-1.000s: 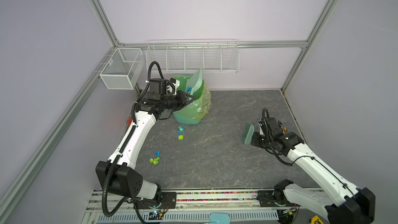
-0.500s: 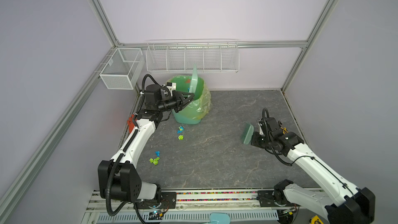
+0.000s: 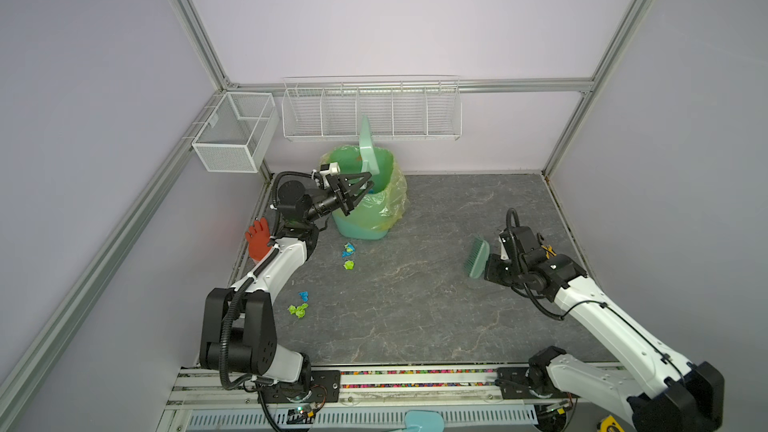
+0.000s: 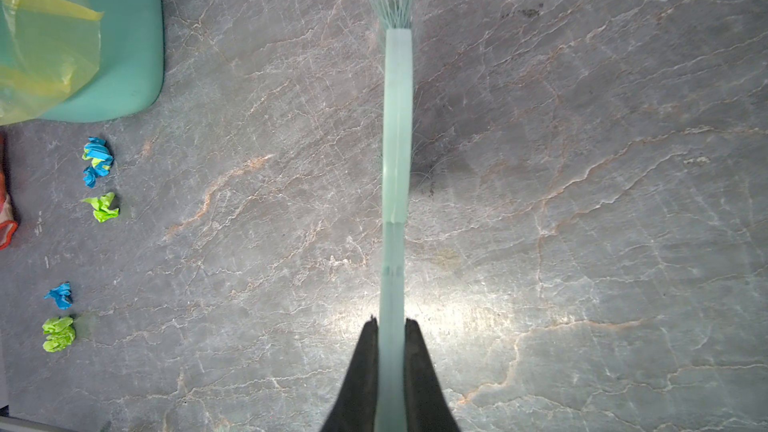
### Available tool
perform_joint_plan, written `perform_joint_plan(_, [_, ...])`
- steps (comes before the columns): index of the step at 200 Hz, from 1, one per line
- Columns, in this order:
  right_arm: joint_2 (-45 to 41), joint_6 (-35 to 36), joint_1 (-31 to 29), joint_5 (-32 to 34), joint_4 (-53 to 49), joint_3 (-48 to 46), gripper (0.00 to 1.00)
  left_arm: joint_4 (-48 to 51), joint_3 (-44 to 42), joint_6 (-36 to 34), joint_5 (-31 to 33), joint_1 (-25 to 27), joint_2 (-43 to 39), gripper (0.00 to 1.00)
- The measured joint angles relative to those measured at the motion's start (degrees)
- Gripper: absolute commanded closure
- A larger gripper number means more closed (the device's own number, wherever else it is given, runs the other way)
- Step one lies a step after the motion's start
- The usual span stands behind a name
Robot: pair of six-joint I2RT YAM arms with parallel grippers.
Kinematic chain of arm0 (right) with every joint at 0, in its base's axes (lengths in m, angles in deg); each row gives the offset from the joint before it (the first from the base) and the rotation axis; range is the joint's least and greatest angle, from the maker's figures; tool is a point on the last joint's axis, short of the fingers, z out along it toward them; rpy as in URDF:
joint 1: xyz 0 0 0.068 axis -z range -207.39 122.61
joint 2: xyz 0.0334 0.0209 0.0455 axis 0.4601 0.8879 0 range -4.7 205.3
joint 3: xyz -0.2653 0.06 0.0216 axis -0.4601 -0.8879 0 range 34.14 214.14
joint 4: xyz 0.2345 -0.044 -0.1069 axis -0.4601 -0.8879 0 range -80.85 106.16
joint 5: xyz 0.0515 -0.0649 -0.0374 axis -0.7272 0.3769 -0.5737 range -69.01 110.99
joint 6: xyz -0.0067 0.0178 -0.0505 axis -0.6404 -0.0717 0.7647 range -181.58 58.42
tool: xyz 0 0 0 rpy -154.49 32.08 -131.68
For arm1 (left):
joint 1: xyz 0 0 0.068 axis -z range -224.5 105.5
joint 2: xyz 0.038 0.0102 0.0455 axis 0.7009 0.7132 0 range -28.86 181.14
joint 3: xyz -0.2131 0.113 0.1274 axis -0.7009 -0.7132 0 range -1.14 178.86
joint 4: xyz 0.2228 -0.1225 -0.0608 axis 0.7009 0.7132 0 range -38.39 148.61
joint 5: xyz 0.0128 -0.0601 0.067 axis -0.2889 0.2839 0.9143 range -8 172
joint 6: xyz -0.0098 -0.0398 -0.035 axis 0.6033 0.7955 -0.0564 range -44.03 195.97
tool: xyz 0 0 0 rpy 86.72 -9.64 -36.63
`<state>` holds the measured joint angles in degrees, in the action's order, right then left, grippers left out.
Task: Sweep away the paper scraps from the table
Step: 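Tip the dustpan into the green bin with the left gripper, then lower the empty dustpan beside the bin with left gripper while right brings brush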
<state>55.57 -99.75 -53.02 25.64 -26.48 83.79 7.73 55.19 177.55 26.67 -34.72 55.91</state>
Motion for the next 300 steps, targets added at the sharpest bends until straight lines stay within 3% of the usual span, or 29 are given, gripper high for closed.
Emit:
perform_joint_plan(61, [-2.4, -0.1, 0.0, 0.0, -0.2, 0.0, 0.93, 0.2, 0.0, -0.9, 0.2, 0.0, -1.2, 1.00])
perform_joint_plan(118, [-3.6, -0.5, 0.0, 0.0, -0.4, 0.0, 0.93, 31.9, 7.3, -25.4, 1.4, 0.0, -9.8, 1.00])
perform_joint_plan(178, [-3.5, -0.7, 0.0, -1.7, -0.3, -0.1, 0.93, 56.1, 14.2, -46.9, 5.0, 0.0, -12.4, 1.00])
perform_joint_plan(243, [-2.2, -1.2, -0.6, -5.0, 1.0, -0.1, 0.93, 71.9, 16.2, -61.6, 12.1, 0.0, -16.3, 1.00])
perform_joint_plan(300, [0.1, -2.8, -5.6, -6.2, 3.0, 0.3, 0.93, 81.4, 16.2, -71.1, 20.9, 0.9, -21.6, 1.00])
